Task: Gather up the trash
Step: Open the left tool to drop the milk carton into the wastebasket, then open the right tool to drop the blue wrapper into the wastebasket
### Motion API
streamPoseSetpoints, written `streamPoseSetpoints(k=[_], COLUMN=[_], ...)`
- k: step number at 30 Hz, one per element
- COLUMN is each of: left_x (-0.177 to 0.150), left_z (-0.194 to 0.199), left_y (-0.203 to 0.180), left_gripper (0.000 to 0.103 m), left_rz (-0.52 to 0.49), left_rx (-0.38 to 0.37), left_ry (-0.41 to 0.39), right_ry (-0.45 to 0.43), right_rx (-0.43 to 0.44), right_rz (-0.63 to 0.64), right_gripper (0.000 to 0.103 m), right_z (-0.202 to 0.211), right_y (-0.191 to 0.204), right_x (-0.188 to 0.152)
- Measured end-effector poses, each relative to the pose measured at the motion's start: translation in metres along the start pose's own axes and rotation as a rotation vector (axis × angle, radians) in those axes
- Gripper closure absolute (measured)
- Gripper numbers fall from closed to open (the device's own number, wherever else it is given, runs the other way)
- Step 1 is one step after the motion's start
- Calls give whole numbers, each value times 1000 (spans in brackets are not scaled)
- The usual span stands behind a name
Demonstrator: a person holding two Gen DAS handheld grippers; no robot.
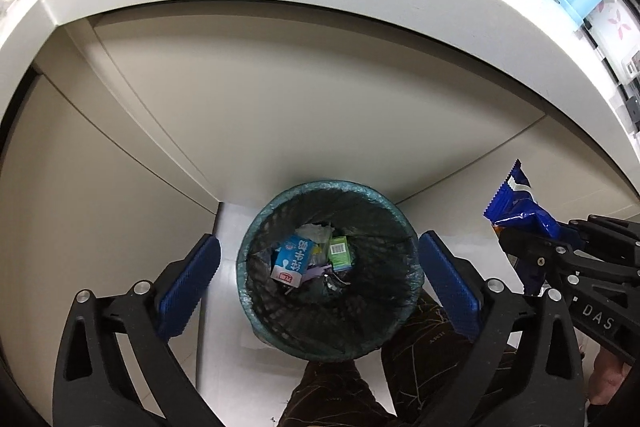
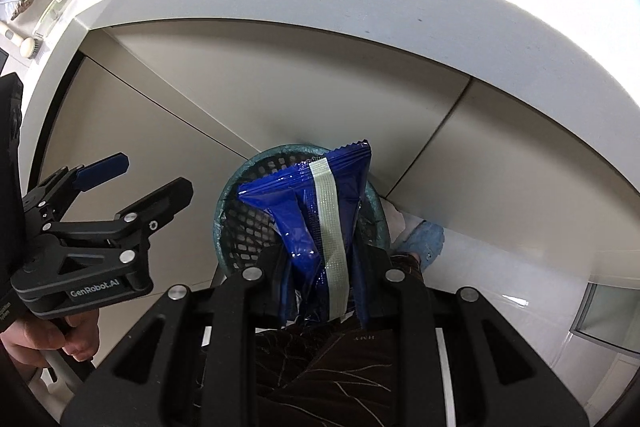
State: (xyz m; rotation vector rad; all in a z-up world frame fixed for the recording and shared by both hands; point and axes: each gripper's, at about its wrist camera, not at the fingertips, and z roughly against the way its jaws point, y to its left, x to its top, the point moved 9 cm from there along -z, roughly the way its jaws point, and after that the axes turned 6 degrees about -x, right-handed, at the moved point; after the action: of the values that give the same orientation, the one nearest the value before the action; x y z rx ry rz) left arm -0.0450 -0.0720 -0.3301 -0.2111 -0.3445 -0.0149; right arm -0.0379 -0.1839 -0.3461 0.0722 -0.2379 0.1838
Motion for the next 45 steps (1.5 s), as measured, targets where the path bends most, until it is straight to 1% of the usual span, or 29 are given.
streamPoseSetpoints(k=[4, 9, 15, 20, 22, 28, 37, 39, 40, 45], left_x=[-4, -9, -18, -20, -21, -21, -25, -26, -27, -29], left_z=[3, 14, 22, 23, 23, 24, 18, 18, 17, 15], left_y=[11, 30, 52, 58, 59, 61, 59, 60, 60, 61], left_gripper=[6, 6, 6, 6, 6, 6, 6, 6, 6, 6], left_rz=[18, 67, 127, 144, 151, 145, 126, 125, 125, 118], left_rx=[16, 32, 50, 54, 49, 50, 63, 66, 67, 76], left_ry=[-4, -21, -18, -18, -19, -10, 4, 5, 7, 15], right_ry=[-7, -1, 47, 70, 79, 91, 94, 88, 80, 58], right_rx=[2, 4, 7, 3, 0, -9, -8, -7, -8, -16], right_rz=[30, 70, 103, 118, 119, 120, 113, 110, 110, 115], right_gripper=[81, 81, 80, 79, 77, 73, 57, 49, 48, 28], right_z=[0, -9, -27, -39, -43, -44, -52, -50, -49, -45], right_y=[6, 18, 29, 35, 34, 38, 37, 35, 34, 34], right_x=[1, 1, -3, -2, -2, -3, -3, -2, -1, 2])
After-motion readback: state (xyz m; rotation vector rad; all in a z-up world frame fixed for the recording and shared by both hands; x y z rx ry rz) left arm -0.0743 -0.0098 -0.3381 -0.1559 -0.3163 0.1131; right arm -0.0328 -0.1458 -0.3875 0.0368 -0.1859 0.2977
